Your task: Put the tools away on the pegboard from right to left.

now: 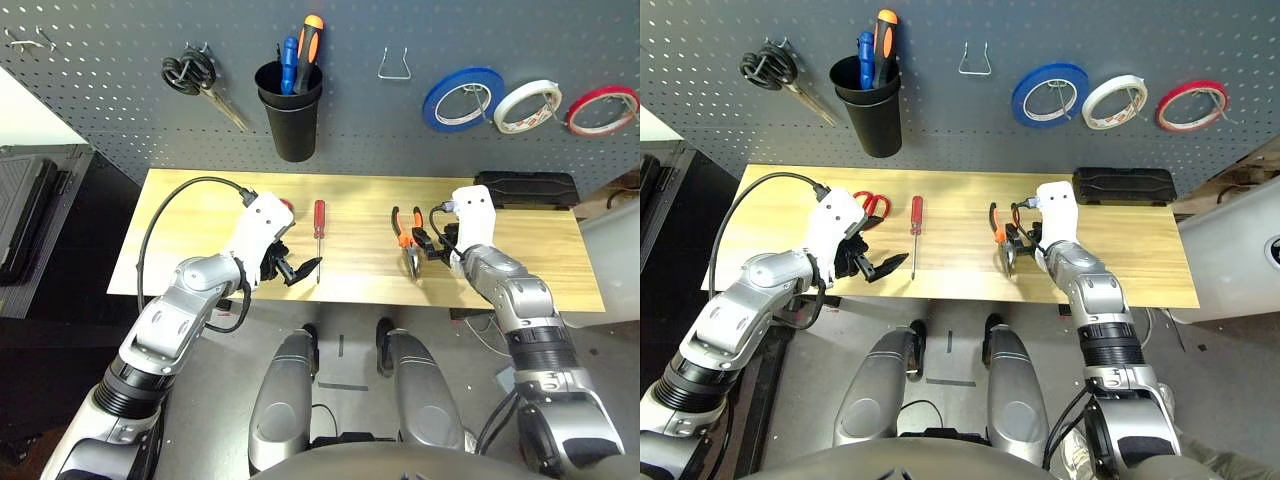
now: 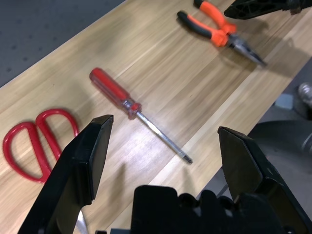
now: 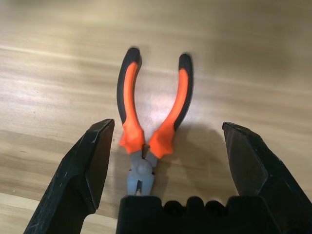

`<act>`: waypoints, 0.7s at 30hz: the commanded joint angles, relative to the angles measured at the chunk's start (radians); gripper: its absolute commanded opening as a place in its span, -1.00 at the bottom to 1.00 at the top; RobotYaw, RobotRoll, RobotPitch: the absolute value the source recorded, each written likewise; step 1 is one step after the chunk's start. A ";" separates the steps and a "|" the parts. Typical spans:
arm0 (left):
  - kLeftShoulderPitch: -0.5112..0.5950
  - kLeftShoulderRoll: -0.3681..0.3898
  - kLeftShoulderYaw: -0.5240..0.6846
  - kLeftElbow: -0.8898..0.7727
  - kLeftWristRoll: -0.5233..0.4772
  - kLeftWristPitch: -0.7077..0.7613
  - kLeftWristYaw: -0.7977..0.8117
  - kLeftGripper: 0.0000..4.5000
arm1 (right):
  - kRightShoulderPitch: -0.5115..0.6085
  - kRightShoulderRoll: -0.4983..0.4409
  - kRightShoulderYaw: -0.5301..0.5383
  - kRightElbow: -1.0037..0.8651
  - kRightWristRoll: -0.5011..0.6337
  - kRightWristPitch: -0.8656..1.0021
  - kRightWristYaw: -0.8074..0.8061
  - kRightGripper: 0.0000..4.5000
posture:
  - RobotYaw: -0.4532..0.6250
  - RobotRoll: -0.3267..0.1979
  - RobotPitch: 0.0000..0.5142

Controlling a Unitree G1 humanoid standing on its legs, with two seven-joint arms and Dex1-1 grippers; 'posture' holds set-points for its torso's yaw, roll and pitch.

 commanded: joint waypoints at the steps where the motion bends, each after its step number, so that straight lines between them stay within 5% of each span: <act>1: 0.012 0.006 -0.023 0.017 0.031 0.008 0.001 1.00 | -0.041 0.012 0.014 0.146 -0.043 0.019 -0.040 0.98 | 0.19 0.25 0.29; 11: -0.011 -0.006 -0.018 0.031 0.064 0.024 0.009 1.00 | -0.264 0.067 0.034 0.589 -0.101 -0.066 -0.069 0.98 | 0.22 0.25 0.31; 17: -0.007 -0.011 -0.013 0.028 0.071 0.038 0.016 1.00 | -0.339 0.074 -0.020 0.704 -0.089 -0.079 -0.118 0.27 | 0.24 0.25 0.31; 21: -0.006 -0.017 -0.011 0.027 0.069 0.039 0.018 1.00 | -0.336 0.059 -0.019 0.688 -0.099 -0.088 -0.098 0.22 | 0.24 0.25 0.30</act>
